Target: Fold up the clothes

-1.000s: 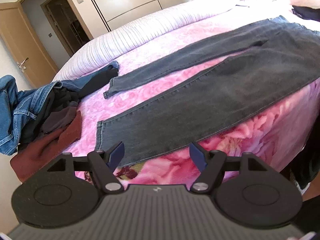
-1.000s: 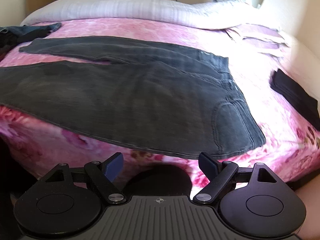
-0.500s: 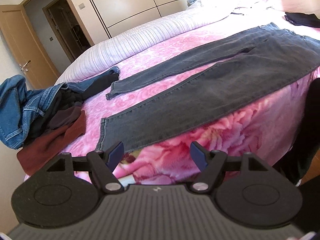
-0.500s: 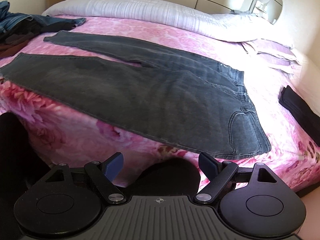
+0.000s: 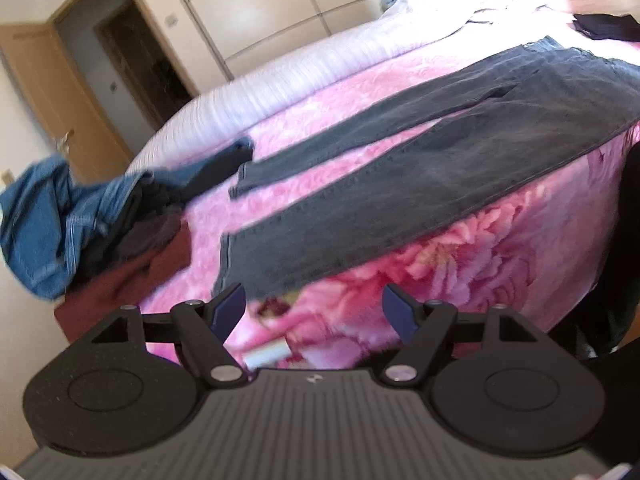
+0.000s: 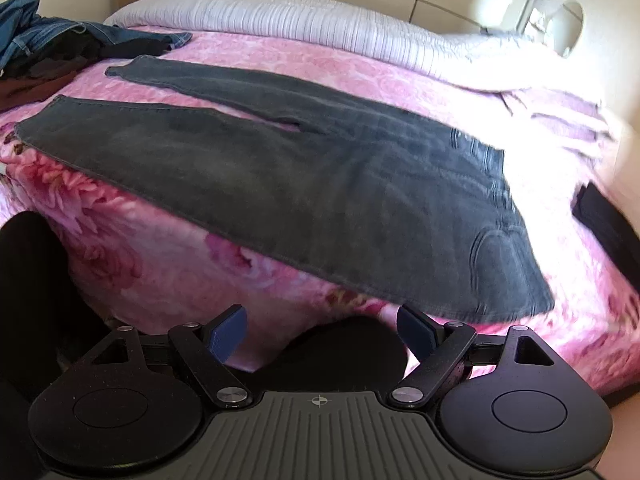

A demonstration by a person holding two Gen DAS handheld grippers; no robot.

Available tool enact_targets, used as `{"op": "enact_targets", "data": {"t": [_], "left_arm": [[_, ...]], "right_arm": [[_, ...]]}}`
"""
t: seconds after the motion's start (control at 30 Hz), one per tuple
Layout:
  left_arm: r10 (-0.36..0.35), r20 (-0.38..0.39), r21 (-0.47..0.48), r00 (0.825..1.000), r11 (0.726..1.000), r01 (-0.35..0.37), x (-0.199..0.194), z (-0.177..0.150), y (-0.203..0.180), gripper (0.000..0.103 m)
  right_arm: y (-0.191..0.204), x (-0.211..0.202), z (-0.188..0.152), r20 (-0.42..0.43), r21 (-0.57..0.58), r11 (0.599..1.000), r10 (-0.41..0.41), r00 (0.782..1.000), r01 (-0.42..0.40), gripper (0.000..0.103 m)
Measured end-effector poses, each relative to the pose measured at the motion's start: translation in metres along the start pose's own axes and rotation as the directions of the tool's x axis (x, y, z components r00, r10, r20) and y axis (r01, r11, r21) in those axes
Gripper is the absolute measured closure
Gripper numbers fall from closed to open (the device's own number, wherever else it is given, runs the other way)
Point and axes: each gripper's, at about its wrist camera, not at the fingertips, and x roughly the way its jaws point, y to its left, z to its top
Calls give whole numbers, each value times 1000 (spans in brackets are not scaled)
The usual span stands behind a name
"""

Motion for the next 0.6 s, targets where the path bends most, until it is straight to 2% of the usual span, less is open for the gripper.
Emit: {"op": "enact_targets", "data": {"t": [0.1, 0.17, 0.33, 0.4, 0.5, 0.6], "left_arm": [[18, 49, 121, 999, 992, -24, 13, -3, -9, 30], [32, 58, 229, 998, 972, -45, 27, -5, -19, 30], [65, 45, 474, 997, 877, -79, 74, -15, -41, 33], [69, 36, 519, 997, 851, -78, 93, -16, -45, 33], [30, 25, 537, 999, 843, -39, 114, -13, -49, 33], [29, 50, 587, 998, 808, -53, 131, -14, -54, 33]], "right_arm": [[-2, 9, -1, 77, -113, 993, -35, 996, 44, 18], [-2, 20, -7, 125, -214, 970, -92, 988, 117, 18], [-6, 52, -22, 181, -412, 881, -170, 969, 232, 18], [-9, 60, -27, 187, -447, 860, -182, 965, 248, 18], [-12, 66, -30, 196, -457, 852, -185, 963, 256, 18], [-13, 72, -33, 208, -474, 841, -181, 961, 261, 18]]}}
